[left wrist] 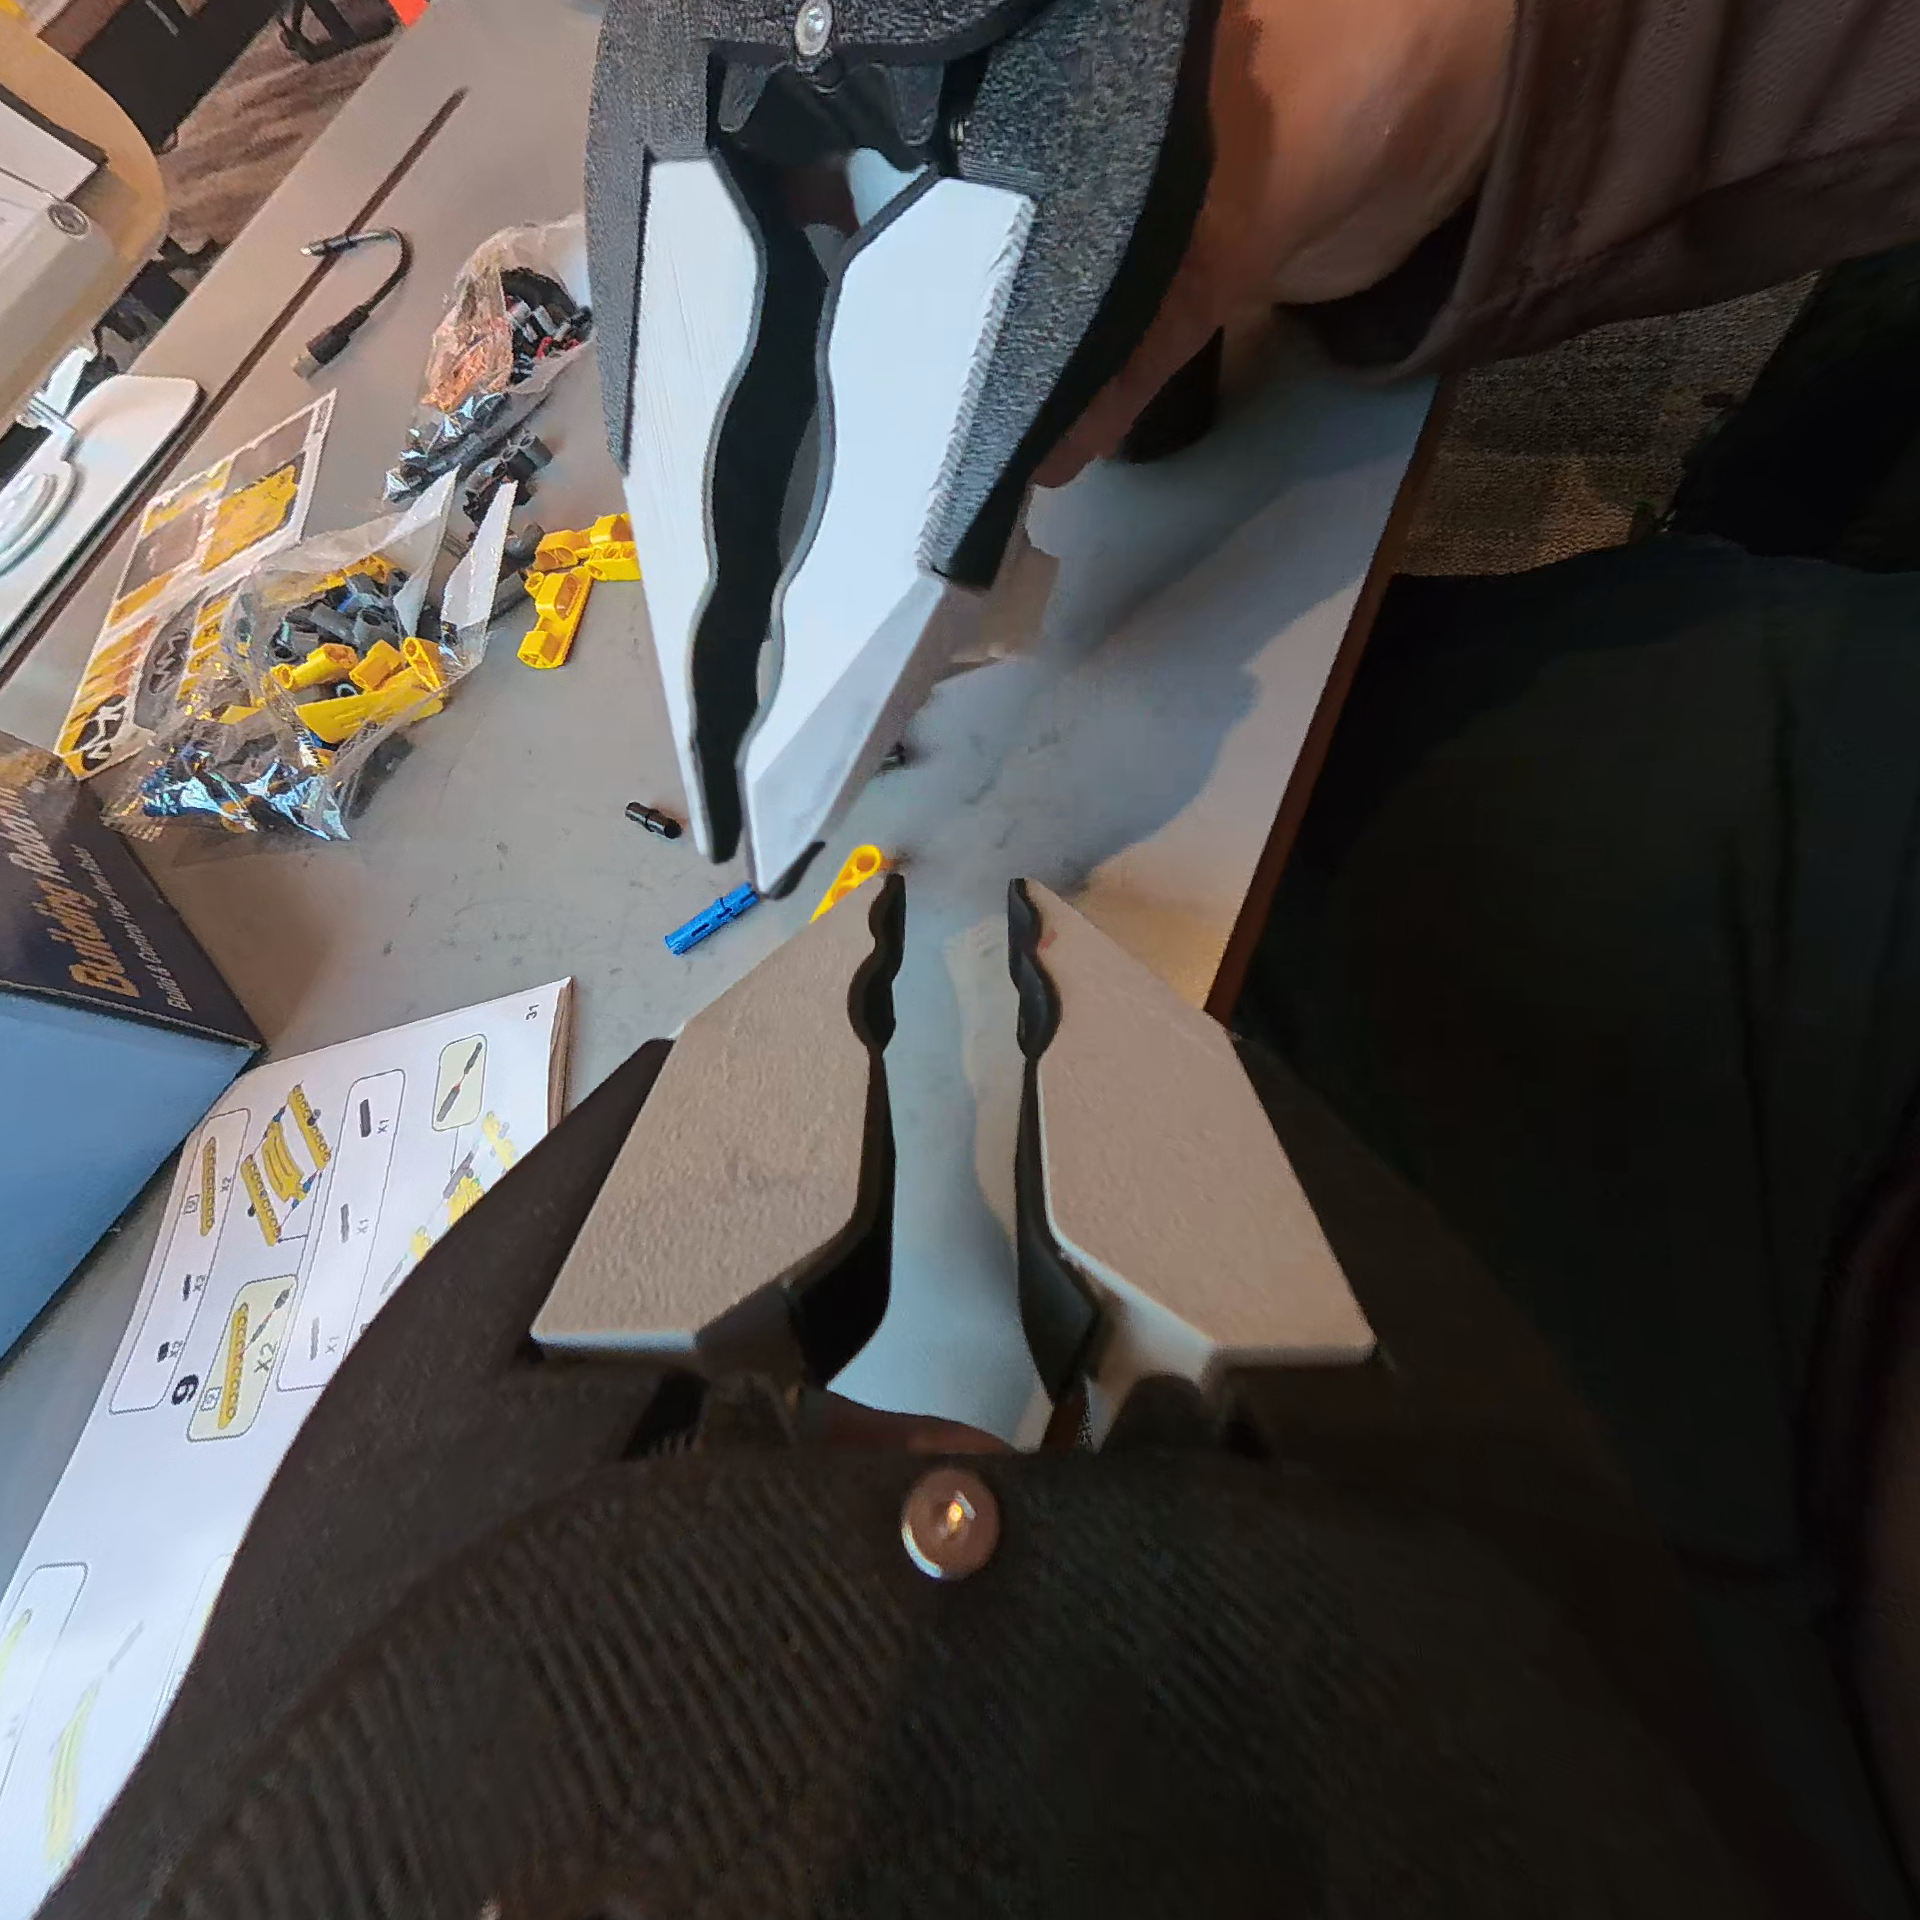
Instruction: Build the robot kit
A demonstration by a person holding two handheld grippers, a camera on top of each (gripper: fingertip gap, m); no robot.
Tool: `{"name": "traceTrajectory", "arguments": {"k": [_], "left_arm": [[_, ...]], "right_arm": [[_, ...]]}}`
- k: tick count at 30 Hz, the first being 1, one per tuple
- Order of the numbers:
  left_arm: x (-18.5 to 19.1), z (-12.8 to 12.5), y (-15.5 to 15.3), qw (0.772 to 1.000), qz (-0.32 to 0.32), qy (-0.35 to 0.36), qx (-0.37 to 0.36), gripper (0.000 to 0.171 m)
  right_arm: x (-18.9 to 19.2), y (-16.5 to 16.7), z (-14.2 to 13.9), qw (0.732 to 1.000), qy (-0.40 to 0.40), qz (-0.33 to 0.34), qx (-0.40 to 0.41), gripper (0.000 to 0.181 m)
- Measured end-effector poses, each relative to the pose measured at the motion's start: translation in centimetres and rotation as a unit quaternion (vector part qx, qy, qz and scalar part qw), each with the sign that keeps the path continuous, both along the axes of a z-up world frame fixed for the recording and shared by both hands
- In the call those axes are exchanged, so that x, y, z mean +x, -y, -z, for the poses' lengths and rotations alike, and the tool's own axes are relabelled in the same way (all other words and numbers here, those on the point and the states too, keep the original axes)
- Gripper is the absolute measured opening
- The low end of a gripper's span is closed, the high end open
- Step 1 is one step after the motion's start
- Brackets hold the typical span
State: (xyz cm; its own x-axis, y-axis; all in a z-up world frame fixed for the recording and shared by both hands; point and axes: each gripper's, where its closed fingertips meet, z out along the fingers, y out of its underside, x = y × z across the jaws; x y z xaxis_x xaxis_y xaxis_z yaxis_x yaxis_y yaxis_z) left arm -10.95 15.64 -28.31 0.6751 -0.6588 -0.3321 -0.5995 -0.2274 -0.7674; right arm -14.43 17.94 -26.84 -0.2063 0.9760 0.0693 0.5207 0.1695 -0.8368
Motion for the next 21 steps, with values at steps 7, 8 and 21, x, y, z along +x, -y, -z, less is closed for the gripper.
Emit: {"name": "traceTrajectory", "arguments": {"k": [7,8,21], "left_arm": [[0.0,0.0,0.0,1.000,0.001,-0.001,0.002,0.017],[0.0,0.0,0.0,1.000,0.001,-0.001,0.002,0.017],[0.1,0.0,0.1,1.000,0.003,-0.003,0.005,0.016]], "right_arm": [[-0.3,-3.8,-0.3,0.995,-0.012,0.099,0.012,0.010],[-0.2,-4.5,-0.4,0.993,-0.016,0.115,0.015,0.010],[5.4,-13.1,-6.5,0.937,-0.157,0.308,0.053,0.005]]}}
